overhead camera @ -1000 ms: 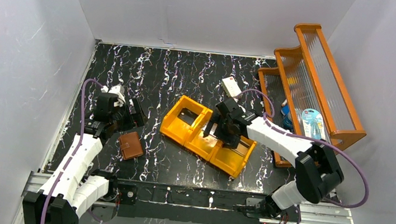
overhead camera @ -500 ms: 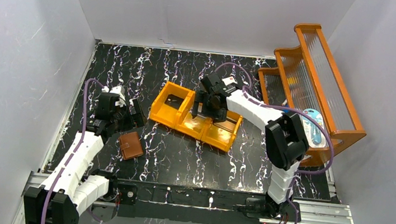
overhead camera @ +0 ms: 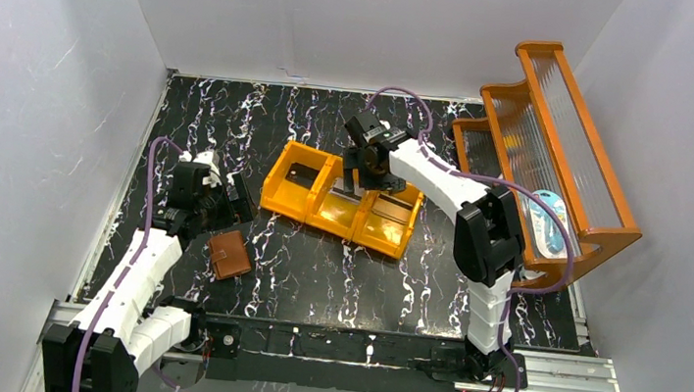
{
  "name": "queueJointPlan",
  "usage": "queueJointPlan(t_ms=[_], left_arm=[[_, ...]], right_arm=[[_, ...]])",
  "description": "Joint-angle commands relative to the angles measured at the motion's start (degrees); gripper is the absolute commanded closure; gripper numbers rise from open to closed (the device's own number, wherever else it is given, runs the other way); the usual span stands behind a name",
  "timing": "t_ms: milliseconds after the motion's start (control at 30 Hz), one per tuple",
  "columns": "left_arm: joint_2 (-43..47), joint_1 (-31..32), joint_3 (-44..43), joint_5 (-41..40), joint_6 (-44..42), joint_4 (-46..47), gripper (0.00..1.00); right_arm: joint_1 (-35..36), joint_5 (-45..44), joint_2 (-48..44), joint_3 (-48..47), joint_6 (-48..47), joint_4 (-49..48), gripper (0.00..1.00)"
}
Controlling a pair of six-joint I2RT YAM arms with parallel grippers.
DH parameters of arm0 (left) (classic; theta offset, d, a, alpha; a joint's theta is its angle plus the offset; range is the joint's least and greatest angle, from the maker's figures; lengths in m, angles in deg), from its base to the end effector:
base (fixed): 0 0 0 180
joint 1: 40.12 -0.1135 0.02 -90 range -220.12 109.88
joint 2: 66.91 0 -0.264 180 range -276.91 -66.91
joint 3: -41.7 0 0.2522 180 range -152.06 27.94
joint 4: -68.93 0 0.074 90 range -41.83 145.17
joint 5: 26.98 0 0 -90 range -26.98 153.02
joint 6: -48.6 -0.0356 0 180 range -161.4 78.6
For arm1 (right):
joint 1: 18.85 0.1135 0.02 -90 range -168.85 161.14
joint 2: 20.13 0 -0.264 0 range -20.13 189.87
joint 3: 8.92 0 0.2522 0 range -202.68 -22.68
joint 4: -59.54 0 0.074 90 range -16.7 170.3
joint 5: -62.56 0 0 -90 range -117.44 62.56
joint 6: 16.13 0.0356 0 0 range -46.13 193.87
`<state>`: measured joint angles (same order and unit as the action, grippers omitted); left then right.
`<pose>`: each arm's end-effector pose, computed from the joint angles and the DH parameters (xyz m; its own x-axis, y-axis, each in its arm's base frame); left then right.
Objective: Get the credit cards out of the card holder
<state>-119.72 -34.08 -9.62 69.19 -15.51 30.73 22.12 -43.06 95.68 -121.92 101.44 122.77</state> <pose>0.1952 -0.0245 0.2474 -0.6529 -0.3675 -0.6623 -0.1092 0.9110 -0.3978 0.3316 0.2752 0.2398 -0.8657 -0.1614 -0.4739 -0.1672 0.9855 -0.0302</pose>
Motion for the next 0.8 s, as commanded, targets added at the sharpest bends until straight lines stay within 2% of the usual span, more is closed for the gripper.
queueJointPlan(t_ms=[0,100,233,333,767], left_arm=[[-0.18,-0.42,-2.11,0.11,-0.81,-0.69,0.02],[-0.11,-0.43,-2.22,-0.39,-0.84,-0.90,0.02],[0.13,-0.42,-2.38,-1.39,-0.76,-1.26,0.02],[0.07,-0.41,-2.41,-1.60,-0.76,-1.30,0.02],[-0.08,-0.42,-2.21,-1.52,-0.47,-1.22,0.02]], right_arm=[[0.44,-0.63,-6.60,-1.86,2.38,1.03,0.02],[1.59,0.77,-9.06,1.40,8.47,-2.83,0.02],[3.90,-4.98,-9.92,5.26,18.74,-2.80,0.02],[4.19,-5.52,-10.16,9.34,23.50,-4.15,0.03],[5.93,-3.55,-8.80,17.29,22.76,-7.85,0.07]])
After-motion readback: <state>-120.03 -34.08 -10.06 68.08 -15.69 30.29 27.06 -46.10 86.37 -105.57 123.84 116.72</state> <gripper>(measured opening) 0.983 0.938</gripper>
